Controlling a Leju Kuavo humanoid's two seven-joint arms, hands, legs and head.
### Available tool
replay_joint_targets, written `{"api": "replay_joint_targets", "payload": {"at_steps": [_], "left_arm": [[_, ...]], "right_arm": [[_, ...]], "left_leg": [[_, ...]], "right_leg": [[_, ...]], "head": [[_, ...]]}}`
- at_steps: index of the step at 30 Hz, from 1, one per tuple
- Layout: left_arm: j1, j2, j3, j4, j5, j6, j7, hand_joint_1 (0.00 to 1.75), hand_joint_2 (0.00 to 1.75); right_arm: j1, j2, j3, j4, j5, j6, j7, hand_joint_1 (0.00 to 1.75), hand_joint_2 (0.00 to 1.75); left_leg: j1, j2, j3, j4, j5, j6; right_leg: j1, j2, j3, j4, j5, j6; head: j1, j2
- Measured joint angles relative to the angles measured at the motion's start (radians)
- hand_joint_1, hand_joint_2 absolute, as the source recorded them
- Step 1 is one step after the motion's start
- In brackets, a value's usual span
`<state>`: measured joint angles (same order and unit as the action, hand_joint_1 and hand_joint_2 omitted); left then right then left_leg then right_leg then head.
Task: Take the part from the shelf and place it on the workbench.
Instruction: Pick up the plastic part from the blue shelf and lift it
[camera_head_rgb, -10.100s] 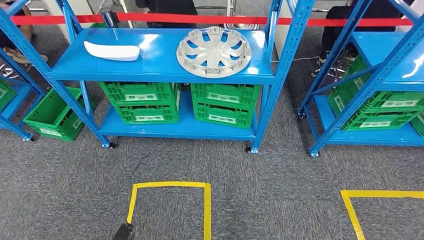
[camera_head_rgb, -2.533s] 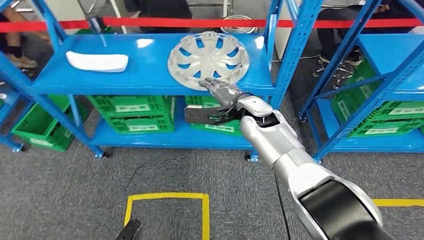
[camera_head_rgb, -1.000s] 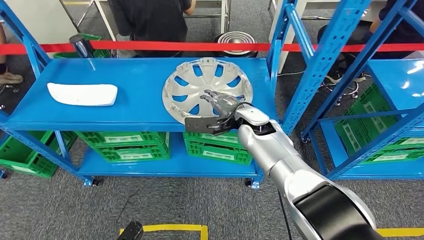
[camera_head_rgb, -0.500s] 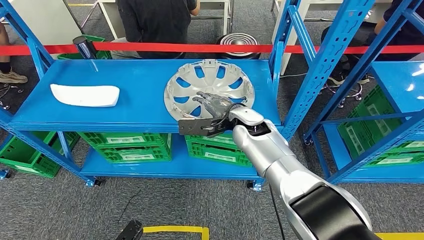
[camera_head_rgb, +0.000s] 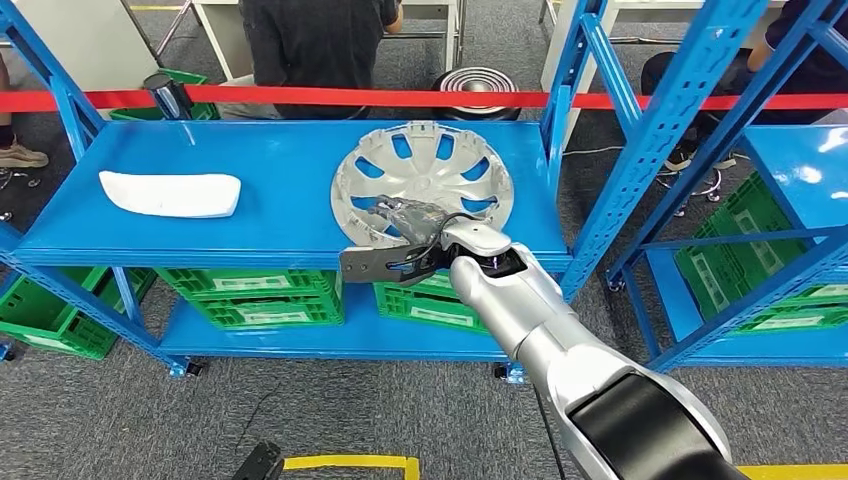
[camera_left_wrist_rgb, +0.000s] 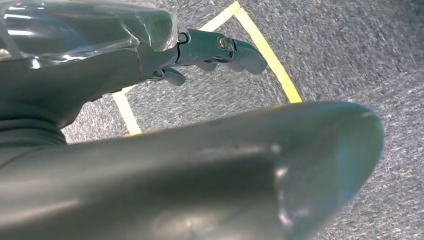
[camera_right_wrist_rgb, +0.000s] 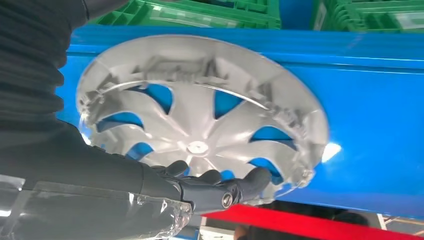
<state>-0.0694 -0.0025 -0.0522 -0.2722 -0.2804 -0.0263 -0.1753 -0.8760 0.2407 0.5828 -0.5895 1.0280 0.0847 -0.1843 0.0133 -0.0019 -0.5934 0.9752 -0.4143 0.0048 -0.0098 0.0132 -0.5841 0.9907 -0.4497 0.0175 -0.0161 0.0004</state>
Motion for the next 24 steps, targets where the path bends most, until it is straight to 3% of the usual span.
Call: {"api": "replay_joint_targets", "payload": {"at_steps": [2,5,6,7,9,10,12,16,18,20,21,22,24], "left_arm": [[-0.001,-0.001,0.002,0.000,0.000,0.000,-0.001,0.00,0.00],[0.000,-0.002,0.011,0.000,-0.008,0.000,-0.001,0.00,0.00],[0.001,-0.003,0.014,0.000,-0.011,0.000,-0.001,0.00,0.00],[0.002,-0.003,0.017,0.000,-0.014,0.000,-0.001,0.00,0.00],[0.003,-0.006,0.021,0.000,-0.019,0.001,-0.001,0.00,0.00],[0.003,-0.007,0.024,0.000,-0.021,0.004,0.000,0.00,0.00],[0.005,-0.010,0.034,0.000,-0.021,0.021,0.009,0.00,0.00],[0.016,-0.018,0.066,-0.003,-0.020,0.049,0.035,0.00,0.00],[0.022,-0.021,0.081,-0.006,-0.024,0.050,0.040,0.00,0.00],[0.031,-0.023,0.095,-0.006,-0.031,0.051,0.040,0.00,0.00],[0.037,-0.024,0.104,-0.006,-0.036,0.052,0.040,0.00,0.00],[0.043,-0.024,0.113,-0.006,-0.043,0.052,0.040,0.00,0.00],[0.053,-0.025,0.131,-0.007,-0.056,0.055,0.039,0.00,0.00]], "right_arm": [[-0.002,0.001,0.002,0.002,0.000,0.000,0.000,0.00,1.75],[0.001,-0.002,0.004,0.012,-0.002,0.005,0.005,0.00,1.75],[0.003,-0.004,0.005,0.017,-0.002,0.008,0.009,0.00,1.75],[0.003,-0.005,0.005,0.022,-0.002,0.012,0.015,0.00,1.75],[0.001,-0.008,0.007,0.031,-0.003,0.017,0.025,0.00,1.75],[-0.001,-0.008,0.007,0.036,-0.004,0.018,0.030,0.00,1.75],[-0.004,-0.011,0.007,0.049,-0.007,0.019,0.037,0.00,1.75],[-0.004,-0.023,0.001,0.081,-0.018,0.012,0.049,0.00,1.75],[-0.004,-0.028,-0.006,0.093,-0.025,0.005,0.058,0.00,1.75],[-0.001,-0.035,-0.014,0.111,-0.030,0.000,0.068,0.00,1.75],[0.002,-0.039,-0.019,0.119,-0.032,-0.002,0.072,0.00,1.75],[0.005,-0.043,-0.024,0.127,-0.034,-0.004,0.075,0.00,1.75],[0.008,-0.047,-0.035,0.137,-0.036,-0.009,0.078,0.00,1.75]], "left_leg": [[0.003,0.001,0.006,-0.011,0.005,0.013],[-0.002,0.000,0.006,-0.011,0.005,0.020],[-0.003,-0.001,0.006,-0.011,0.005,0.020],[-0.004,-0.002,0.006,-0.010,0.004,0.020],[-0.004,-0.005,0.006,-0.004,0.001,0.016],[-0.006,-0.005,0.004,0.001,-0.003,0.012],[-0.010,-0.006,0.000,0.009,-0.008,0.004],[-0.007,-0.005,-0.012,0.035,-0.028,-0.010],[-0.002,-0.004,-0.056,0.132,-0.083,-0.022],[0.003,-0.003,-0.125,0.275,-0.140,-0.031],[0.004,-0.003,-0.147,0.316,-0.148,-0.033],[0.004,-0.002,-0.151,0.319,-0.138,-0.034],[0.004,-0.001,-0.094,0.195,-0.066,-0.026]], "right_leg": [[0.000,-0.002,-0.034,0.068,-0.033,-0.001],[0.000,-0.003,-0.143,0.282,-0.107,-0.007],[0.000,-0.003,-0.161,0.311,-0.111,-0.003],[0.000,-0.003,-0.154,0.290,-0.096,0.003],[0.001,-0.005,-0.089,0.150,-0.038,0.015],[0.002,-0.006,-0.053,0.078,-0.012,0.014],[0.005,-0.007,-0.017,0.006,0.012,0.003],[-0.003,-0.005,-0.011,0.000,0.018,-0.017],[-0.008,-0.004,-0.008,-0.001,0.019,-0.023],[-0.008,-0.004,-0.007,-0.001,0.018,-0.025],[-0.007,-0.004,-0.007,-0.001,0.017,-0.025],[-0.007,-0.003,-0.006,-0.001,0.017,-0.025],[-0.007,0.000,-0.003,-0.001,0.016,-0.025]], "head": [[0.001,0.000],[0.001,0.000],[0.001,0.000],[0.001,0.000],[0.001,0.000],[0.001,0.000],[0.000,0.000],[-0.001,0.000],[-0.002,0.000],[-0.002,0.000],[-0.003,0.000],[-0.002,0.000],[-0.002,0.000]]}}
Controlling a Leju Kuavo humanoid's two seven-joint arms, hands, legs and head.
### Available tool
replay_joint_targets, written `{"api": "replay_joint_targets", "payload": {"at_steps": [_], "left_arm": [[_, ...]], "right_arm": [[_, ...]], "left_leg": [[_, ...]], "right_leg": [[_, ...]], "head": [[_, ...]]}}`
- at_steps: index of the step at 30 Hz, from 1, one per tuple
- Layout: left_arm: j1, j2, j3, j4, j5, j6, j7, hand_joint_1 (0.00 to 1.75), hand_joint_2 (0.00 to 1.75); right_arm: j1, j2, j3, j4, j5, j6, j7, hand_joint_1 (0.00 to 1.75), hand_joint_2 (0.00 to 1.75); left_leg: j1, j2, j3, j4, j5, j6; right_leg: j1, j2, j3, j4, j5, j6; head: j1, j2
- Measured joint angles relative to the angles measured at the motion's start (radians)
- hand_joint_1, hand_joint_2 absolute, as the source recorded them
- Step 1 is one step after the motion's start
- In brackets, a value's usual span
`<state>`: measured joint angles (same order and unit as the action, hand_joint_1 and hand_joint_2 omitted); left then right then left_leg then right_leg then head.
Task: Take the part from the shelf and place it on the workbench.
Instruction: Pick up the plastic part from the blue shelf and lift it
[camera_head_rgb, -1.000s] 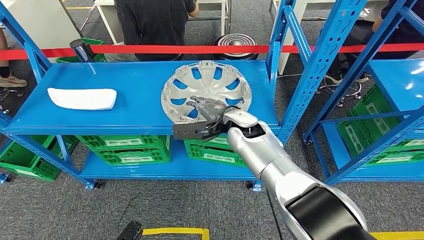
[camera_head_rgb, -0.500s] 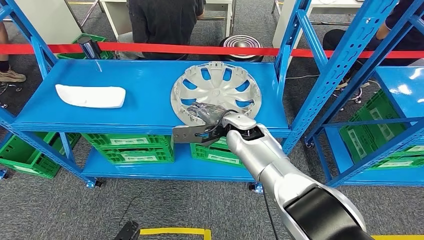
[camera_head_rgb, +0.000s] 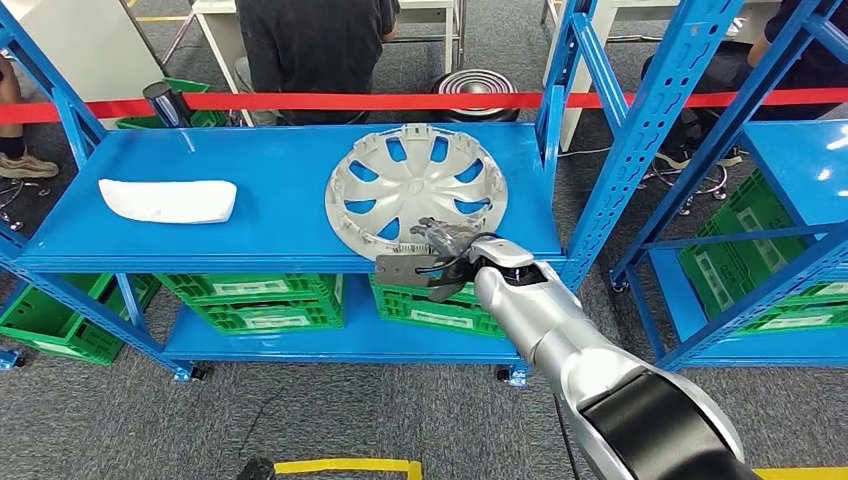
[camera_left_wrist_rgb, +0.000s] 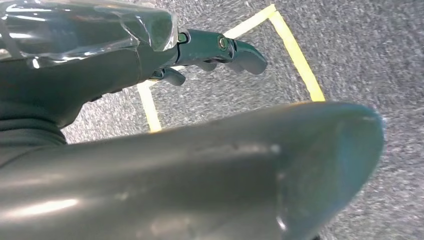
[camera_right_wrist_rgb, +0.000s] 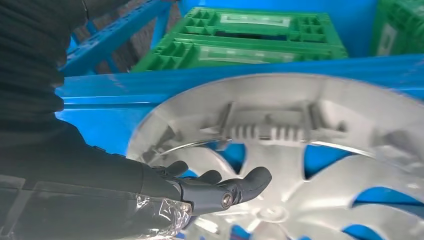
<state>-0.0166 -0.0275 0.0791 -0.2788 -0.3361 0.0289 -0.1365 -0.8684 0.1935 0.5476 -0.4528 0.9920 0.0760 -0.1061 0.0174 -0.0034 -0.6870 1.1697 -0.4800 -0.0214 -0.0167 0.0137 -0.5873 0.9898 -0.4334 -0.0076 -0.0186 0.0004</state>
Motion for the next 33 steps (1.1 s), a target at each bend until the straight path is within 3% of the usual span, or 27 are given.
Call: {"api": "replay_joint_targets", "payload": {"at_steps": [2,3,5,8,10,18,26,33], "left_arm": [[0.003,0.001,0.015,-0.001,-0.008,0.002,0.000,0.00,0.00],[0.004,0.001,0.021,-0.001,-0.010,0.002,-0.001,0.00,0.00],[0.007,0.001,0.032,-0.002,-0.014,0.002,-0.001,0.00,0.00],[0.013,-0.002,0.042,-0.005,-0.018,0.001,-0.001,0.00,0.00],[0.014,-0.004,0.046,-0.005,-0.019,0.001,-0.001,0.00,0.00],[0.020,-0.008,0.076,-0.014,-0.065,0.003,0.015,0.00,0.00],[0.022,-0.021,0.158,-0.037,-0.193,-0.029,0.018,0.00,0.00],[0.022,-0.038,0.258,-0.050,-0.290,-0.053,0.017,0.00,0.00]], "right_arm": [[-0.001,-0.002,-0.010,0.006,-0.001,-0.005,0.002,0.00,1.75],[0.000,-0.004,-0.014,0.009,-0.001,-0.007,0.002,0.00,1.75],[0.002,-0.006,-0.020,0.015,-0.002,-0.009,0.002,0.00,1.75],[0.001,-0.008,-0.026,0.021,-0.002,-0.011,0.003,0.00,1.75],[0.000,-0.010,-0.029,0.025,-0.002,-0.012,0.003,0.00,1.75],[0.004,-0.011,-0.044,0.032,0.002,-0.025,0.000,0.00,1.75],[0.018,-0.004,-0.067,0.032,0.041,-0.031,-0.019,0.00,1.75],[0.003,0.005,-0.053,0.052,0.124,0.082,-0.007,0.00,1.75]], "left_leg": [[-0.005,0.001,0.071,-0.141,0.050,0.014],[-0.008,0.001,0.088,-0.173,0.056,0.019],[-0.014,0.001,0.096,-0.187,0.055,0.027],[-0.013,0.000,0.105,-0.211,0.069,0.017],[-0.014,-0.002,0.105,-0.214,0.072,0.013],[-0.020,-0.003,0.100,-0.208,0.070,0.023],[-0.018,-0.003,0.100,-0.208,0.071,0.023],[-0.013,-0.003,0.101,-0.208,0.071,0.023]], "right_leg": [[0.004,0.003,0.000,0.000,-0.001,0.003],[0.006,0.004,-0.002,0.000,-0.001,0.006],[0.007,0.004,-0.004,-0.005,0.001,0.015],[0.010,0.001,0.004,-0.020,0.008,0.008],[0.010,-0.001,0.006,-0.026,0.009,0.001],[0.004,-0.002,0.005,-0.028,0.013,0.014],[0.006,-0.002,0.004,-0.027,0.014,0.015],[0.010,-0.002,0.004,-0.026,0.014,0.014]], "head": [[0.000,0.000],[0.000,0.000],[0.000,0.000],[0.004,0.000],[0.007,0.000],[0.008,0.000],[0.007,0.000],[0.007,0.000]]}}
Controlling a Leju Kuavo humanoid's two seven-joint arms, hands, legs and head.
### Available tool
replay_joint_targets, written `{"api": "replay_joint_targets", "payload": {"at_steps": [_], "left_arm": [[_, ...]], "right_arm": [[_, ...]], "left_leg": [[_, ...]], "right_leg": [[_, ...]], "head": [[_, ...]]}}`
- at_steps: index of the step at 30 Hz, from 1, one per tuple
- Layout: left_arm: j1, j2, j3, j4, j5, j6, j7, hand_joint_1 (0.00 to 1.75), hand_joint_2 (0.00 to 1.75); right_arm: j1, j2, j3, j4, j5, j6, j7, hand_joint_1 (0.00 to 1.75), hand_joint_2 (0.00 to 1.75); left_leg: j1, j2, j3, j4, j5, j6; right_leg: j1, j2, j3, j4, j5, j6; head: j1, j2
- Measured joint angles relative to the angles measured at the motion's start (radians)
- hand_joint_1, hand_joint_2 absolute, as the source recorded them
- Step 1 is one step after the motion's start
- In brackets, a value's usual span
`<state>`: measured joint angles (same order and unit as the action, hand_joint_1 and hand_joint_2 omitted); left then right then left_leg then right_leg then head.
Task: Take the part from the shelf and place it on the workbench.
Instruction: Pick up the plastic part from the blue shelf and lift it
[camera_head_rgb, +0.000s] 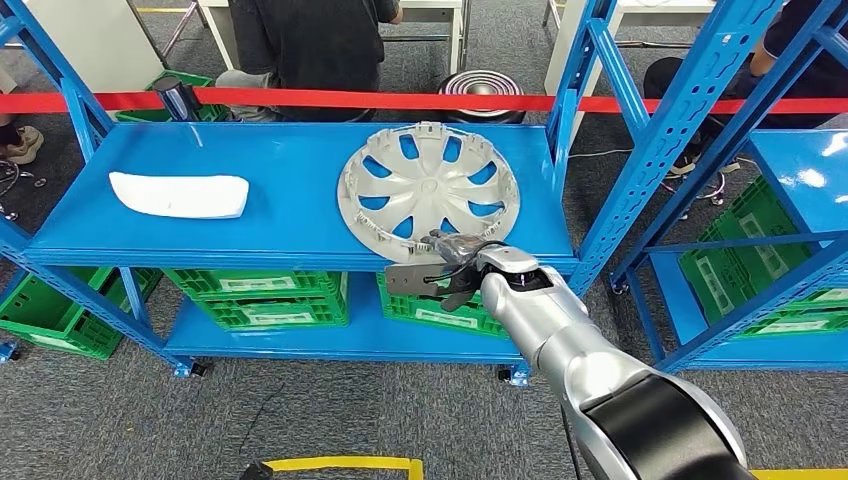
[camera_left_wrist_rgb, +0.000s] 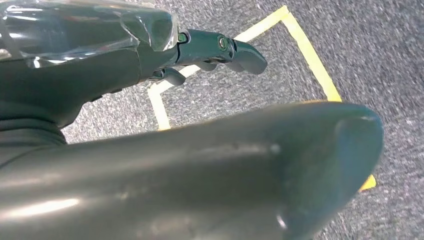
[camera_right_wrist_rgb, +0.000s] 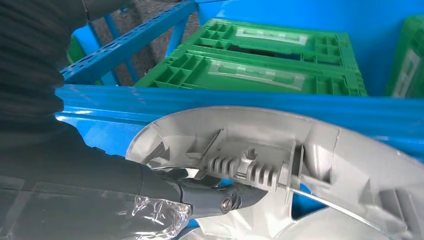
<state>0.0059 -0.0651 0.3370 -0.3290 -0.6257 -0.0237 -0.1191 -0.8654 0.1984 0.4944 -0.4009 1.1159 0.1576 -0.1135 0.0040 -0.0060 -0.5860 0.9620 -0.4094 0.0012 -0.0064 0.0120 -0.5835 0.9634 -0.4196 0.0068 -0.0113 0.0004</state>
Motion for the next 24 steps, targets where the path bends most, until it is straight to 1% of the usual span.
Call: {"api": "replay_joint_targets", "payload": {"at_steps": [3,9,12,14,19,20,21,22,24], "left_arm": [[0.001,-0.005,0.054,-0.008,-0.042,-0.010,0.002,0.00,0.00],[0.013,-0.026,0.147,-0.045,-0.116,-0.042,0.016,0.00,0.00],[0.019,-0.039,0.194,-0.068,-0.143,-0.057,0.020,0.00,0.00],[0.022,-0.047,0.217,-0.083,-0.153,-0.063,0.021,0.00,0.00],[0.029,-0.060,0.255,-0.108,-0.162,-0.069,0.024,0.00,0.00],[0.030,-0.062,0.259,-0.111,-0.163,-0.069,0.024,0.00,0.00],[0.030,-0.063,0.263,-0.114,-0.163,-0.069,0.025,0.00,0.00],[0.030,-0.065,0.267,-0.116,-0.163,-0.069,0.025,0.00,0.00],[0.031,-0.068,0.275,-0.121,-0.165,-0.069,0.025,0.00,0.00]], "right_arm": [[-0.009,0.005,0.012,0.013,0.010,0.024,0.007,0.00,1.75],[-0.015,0.011,0.026,0.026,0.015,0.034,0.015,0.00,1.75],[-0.016,0.011,0.035,0.028,0.019,0.037,0.016,0.07,1.75],[-0.016,0.011,0.038,0.029,0.021,0.037,0.017,0.10,1.75],[-0.016,0.013,0.039,0.030,0.021,0.038,0.017,0.10,1.75],[-0.016,0.013,0.039,0.030,0.021,0.038,0.017,0.16,1.75],[-0.016,0.013,0.039,0.030,0.021,0.038,0.017,0.40,1.75],[-0.016,0.013,0.039,0.030,0.021,0.038,0.017,0.69,1.75],[-0.016,0.013,0.040,0.030,0.020,0.038,0.017,1.35,1.75]], "left_leg": [[0.001,0.000,0.001,0.000,0.000,0.000],[0.001,0.000,0.003,0.000,0.000,0.000],[0.001,0.000,0.004,0.000,0.000,0.000],[0.001,0.000,0.005,0.000,0.000,0.000],[0.001,0.000,0.006,0.000,0.000,0.000],[0.001,0.000,0.006,0.000,0.000,0.000],[0.001,0.000,0.006,0.000,0.000,0.000],[0.001,0.000,0.006,0.000,0.000,0.000],[0.001,0.000,0.006,0.000,0.000,0.000]], "right_leg": [[0.001,0.000,0.001,0.000,0.000,0.000],[0.001,0.000,0.003,0.000,0.000,0.000],[0.001,0.000,0.004,0.000,0.000,0.000],[0.001,0.000,0.005,0.000,0.000,0.000],[0.001,0.000,0.006,0.000,0.000,0.000],[0.001,0.000,0.006,0.000,0.000,0.000],[0.001,0.000,0.006,0.000,0.000,0.000],[0.001,0.000,0.006,0.000,0.000,0.000],[0.001,0.000,0.007,0.000,0.000,0.000]], "head": [[0.000,0.000],[0.000,0.000],[0.000,0.000],[0.000,0.000],[0.000,0.000],[0.000,0.000],[0.000,0.000],[0.000,0.000],[0.000,0.000]]}}
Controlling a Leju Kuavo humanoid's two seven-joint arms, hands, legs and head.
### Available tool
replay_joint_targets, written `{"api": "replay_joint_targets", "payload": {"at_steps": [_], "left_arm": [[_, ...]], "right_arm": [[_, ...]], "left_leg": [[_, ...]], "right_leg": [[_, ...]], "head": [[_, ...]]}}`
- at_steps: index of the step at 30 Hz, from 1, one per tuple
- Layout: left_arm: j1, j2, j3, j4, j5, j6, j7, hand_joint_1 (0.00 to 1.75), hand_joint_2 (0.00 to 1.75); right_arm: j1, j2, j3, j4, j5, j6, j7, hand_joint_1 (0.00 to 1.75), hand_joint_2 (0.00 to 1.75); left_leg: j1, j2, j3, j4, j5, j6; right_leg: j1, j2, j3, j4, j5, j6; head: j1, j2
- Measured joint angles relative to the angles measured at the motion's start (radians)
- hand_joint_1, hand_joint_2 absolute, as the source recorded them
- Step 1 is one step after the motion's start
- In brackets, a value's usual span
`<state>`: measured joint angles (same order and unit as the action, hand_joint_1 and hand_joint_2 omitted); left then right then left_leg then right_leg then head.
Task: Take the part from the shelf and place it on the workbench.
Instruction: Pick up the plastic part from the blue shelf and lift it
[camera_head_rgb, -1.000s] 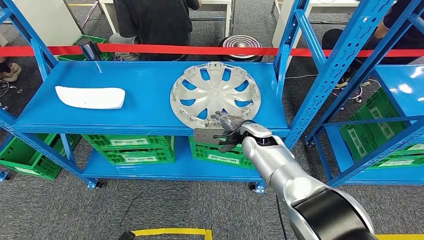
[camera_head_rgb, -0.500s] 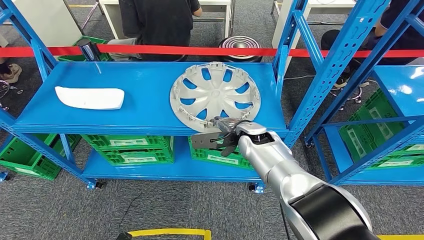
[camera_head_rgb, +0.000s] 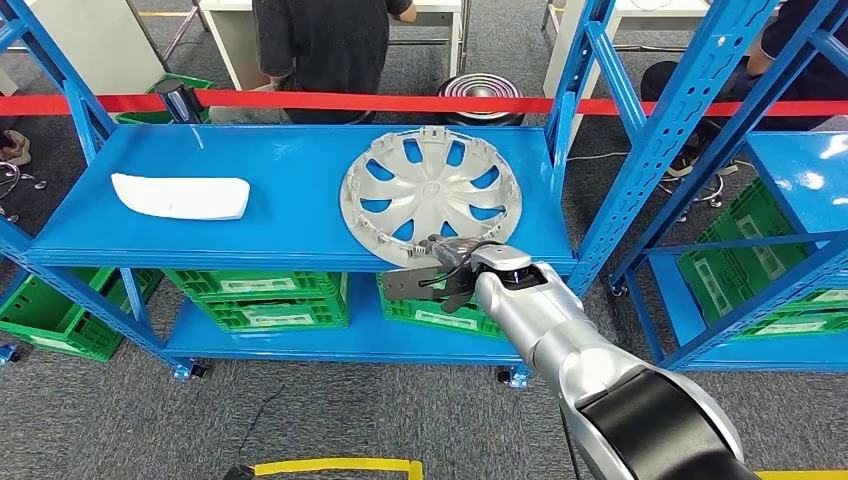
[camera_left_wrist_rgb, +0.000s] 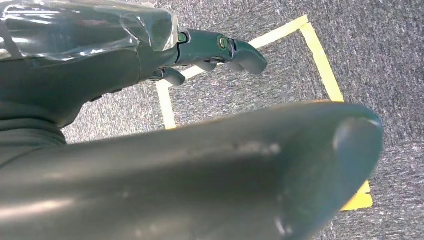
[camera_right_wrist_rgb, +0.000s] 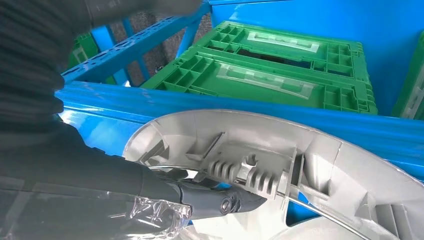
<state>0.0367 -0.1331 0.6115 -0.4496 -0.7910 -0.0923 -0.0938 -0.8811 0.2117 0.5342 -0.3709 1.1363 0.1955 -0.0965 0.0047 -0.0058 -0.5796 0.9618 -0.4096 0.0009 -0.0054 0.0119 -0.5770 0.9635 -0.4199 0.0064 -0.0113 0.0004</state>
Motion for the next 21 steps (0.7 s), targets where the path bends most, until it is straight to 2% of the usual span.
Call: {"api": "replay_joint_targets", "payload": {"at_steps": [2,4,12,21], "left_arm": [[0.001,-0.003,0.006,-0.005,-0.007,-0.002,0.001,0.00,0.00],[0.002,-0.009,0.018,-0.014,-0.021,-0.008,0.003,0.00,0.00],[0.006,-0.046,0.115,-0.075,-0.132,-0.054,0.006,0.00,0.00],[0.005,-0.076,0.227,-0.115,-0.235,-0.080,-0.014,0.00,0.00]], "right_arm": [[0.000,0.000,0.000,0.000,-0.001,-0.005,0.002,1.62,1.75],[0.002,0.000,0.001,0.000,-0.001,-0.021,0.007,1.74,1.75],[0.025,0.003,0.006,0.000,0.016,-0.105,0.046,1.75,1.75],[0.041,0.003,0.006,0.000,0.046,-0.118,0.058,1.75,1.75]], "left_leg": [[0.000,0.000,0.000,0.000,0.000,0.000],[0.000,0.000,0.001,0.000,0.000,0.000],[0.000,0.000,0.001,0.000,0.000,0.000],[0.000,0.000,0.001,0.000,0.000,0.000]], "right_leg": [[0.000,0.000,0.000,0.000,0.000,0.000],[0.000,0.000,0.001,0.000,0.000,0.000],[0.000,0.000,0.001,0.000,0.000,0.000],[0.000,0.000,0.001,0.000,0.000,0.000]], "head": [[0.000,0.000],[0.000,0.000],[0.000,0.000],[0.000,0.000]]}}
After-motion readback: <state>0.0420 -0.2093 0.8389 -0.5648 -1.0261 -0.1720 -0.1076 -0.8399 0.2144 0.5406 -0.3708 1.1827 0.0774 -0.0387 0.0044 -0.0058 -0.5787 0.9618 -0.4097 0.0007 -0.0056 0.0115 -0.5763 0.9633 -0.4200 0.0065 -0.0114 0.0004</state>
